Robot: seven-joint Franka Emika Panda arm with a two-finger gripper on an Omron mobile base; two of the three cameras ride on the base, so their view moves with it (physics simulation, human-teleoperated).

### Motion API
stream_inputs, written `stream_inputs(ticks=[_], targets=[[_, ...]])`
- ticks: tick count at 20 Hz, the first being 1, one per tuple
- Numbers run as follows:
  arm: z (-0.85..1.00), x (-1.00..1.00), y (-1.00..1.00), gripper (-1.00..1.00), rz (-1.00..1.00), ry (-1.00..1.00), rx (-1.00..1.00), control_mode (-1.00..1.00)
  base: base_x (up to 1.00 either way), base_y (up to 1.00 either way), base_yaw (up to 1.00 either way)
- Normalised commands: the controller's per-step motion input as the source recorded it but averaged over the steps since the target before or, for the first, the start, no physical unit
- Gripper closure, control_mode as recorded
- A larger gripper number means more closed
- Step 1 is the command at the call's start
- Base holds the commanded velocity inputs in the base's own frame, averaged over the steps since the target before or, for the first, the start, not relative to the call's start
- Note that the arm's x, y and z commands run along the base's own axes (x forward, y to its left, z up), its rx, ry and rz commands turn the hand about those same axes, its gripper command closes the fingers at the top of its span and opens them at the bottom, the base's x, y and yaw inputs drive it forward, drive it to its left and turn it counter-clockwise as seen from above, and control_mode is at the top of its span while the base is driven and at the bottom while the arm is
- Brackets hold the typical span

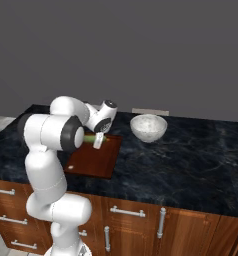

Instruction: Place the two vegetables and bowl onto the tray for setting up a vegetable dip station.

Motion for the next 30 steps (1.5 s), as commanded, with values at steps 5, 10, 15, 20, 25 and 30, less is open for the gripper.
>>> stream_inputs(ticks=[5,10,15,20,25,30], targets=[[0.00,0.00,-0.16,1.00,0.05,0.00,0.00,-1.00,0.00,0.00,0.00],[0.00,0.00,-0.07,1.00,0.00,0.00,-0.02,-1.00,0.00,0.00,0.00],[0.00,0.00,0.00,1.00,0.00,0.00,-0.02,-1.00,0.00,0.00,0.00],[0.00,0.00,0.00,1.00,0.00,-0.10,-0.02,-1.00,0.00,0.00,0.00],[-0.02,0.00,0.00,1.00,0.00,-0.17,0.00,-1.00,0.00,0.00,0.00],[-0.20,0.04,0.00,1.00,0.00,-0.13,0.00,-1.00,0.00,0.00,0.00]])
